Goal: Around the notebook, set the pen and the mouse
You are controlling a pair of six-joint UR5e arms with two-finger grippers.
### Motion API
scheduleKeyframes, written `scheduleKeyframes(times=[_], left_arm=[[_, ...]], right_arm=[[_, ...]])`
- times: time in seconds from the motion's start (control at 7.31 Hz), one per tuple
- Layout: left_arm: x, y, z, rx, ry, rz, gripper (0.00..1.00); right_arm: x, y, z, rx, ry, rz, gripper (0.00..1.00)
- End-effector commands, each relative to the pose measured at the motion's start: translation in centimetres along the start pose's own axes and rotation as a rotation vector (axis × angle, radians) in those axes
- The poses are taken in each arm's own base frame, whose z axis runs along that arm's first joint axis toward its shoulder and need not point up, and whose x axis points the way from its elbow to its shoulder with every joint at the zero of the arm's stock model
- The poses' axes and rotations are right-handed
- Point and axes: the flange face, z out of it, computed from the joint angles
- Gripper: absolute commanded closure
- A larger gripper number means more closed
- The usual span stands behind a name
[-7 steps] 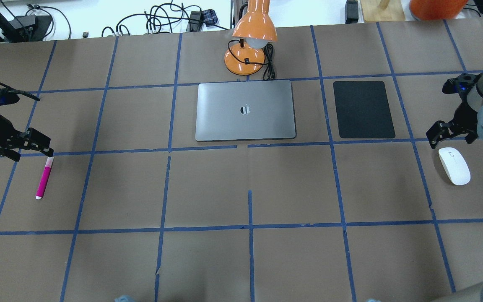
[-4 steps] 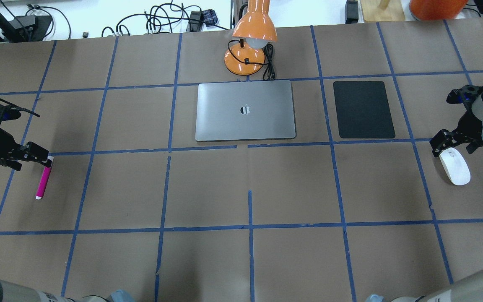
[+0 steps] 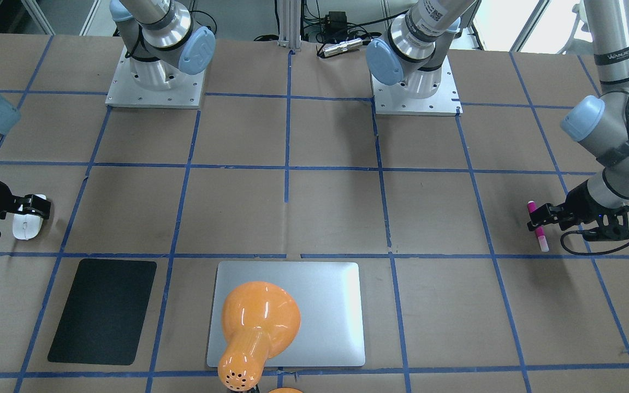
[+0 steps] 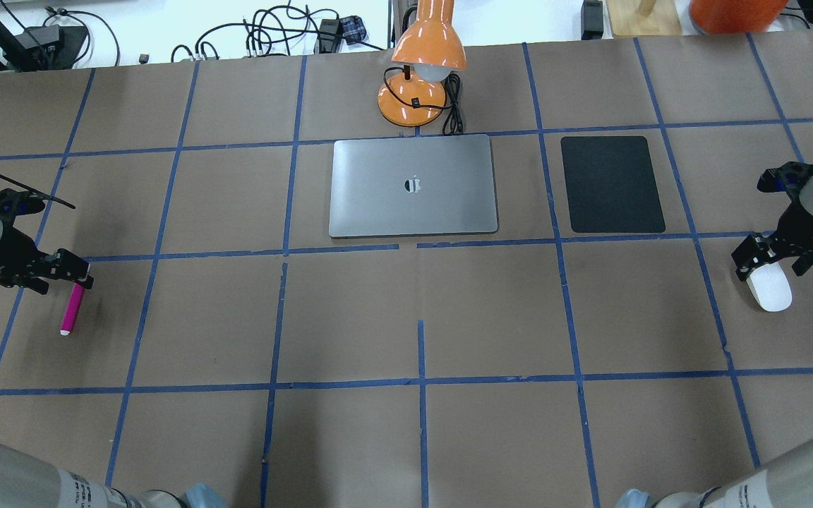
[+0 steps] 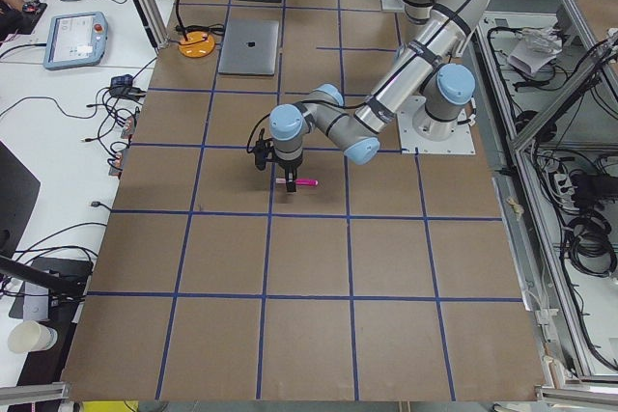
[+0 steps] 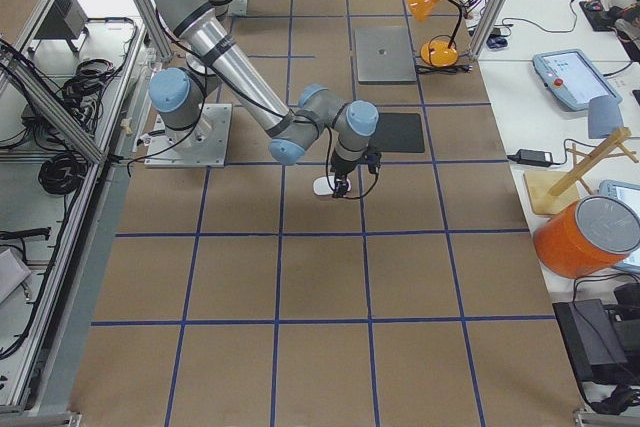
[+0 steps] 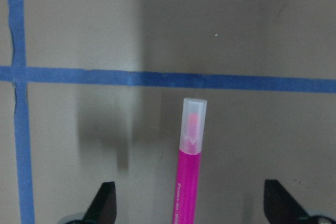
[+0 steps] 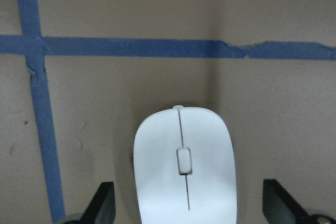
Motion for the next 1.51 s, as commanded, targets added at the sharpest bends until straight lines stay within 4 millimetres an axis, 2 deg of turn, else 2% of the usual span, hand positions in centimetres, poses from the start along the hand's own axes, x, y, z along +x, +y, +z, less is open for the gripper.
scheduleKeyframes(times=[0.0,0.14,0.27,0.41,0.55,0.68,0.82,0.96,1.09,1.23,1.37], left_arm=[[0.1,0.0,0.5,-0.013,0.005,0.003,0.36],[0.2,0.0,0.6,-0.015,0.004,0.005,0.41],[0.2,0.0,0.7,-0.016,0.005,0.005,0.41],[0.1,-0.1,0.9,-0.019,0.007,0.005,0.44],[0.0,0.1,0.9,-0.032,-0.005,0.005,0.48],[-0.2,0.1,0.9,-0.039,-0.014,0.005,0.49],[-0.1,0.1,1.0,-0.042,-0.011,0.005,0.51],[-0.1,0.1,1.1,-0.046,-0.006,0.003,0.58],[0.0,0.1,1.0,-0.047,-0.006,0.005,0.72],[0.0,0.1,1.0,-0.051,-0.005,0.006,1.0],[-0.1,0.0,0.9,-0.053,-0.009,0.007,1.0]], right_arm=[[0.2,0.1,0.3,-0.004,-0.002,-0.007,0.0],[0.2,0.0,0.3,0.0,-0.008,-0.009,0.02],[0.1,0.1,0.4,-0.007,-0.011,0.002,0.27],[0.2,0.1,0.4,-0.013,-0.008,0.002,0.47],[0.2,0.1,0.4,-0.009,-0.011,0.002,0.54],[0.5,0.0,-1.2,0.013,0.008,0.013,0.56],[0.3,-0.7,-3.5,0.045,0.025,0.033,0.57],[-1.8,-2.8,-7.0,0.071,0.048,0.016,0.62],[-4.9,-5.5,-10.5,0.078,0.055,-0.006,0.64],[-7.8,-8.7,-13.4,0.129,0.068,0.025,0.64],[-12.6,-13.0,-13.2,0.16,0.027,-0.024,0.64]])
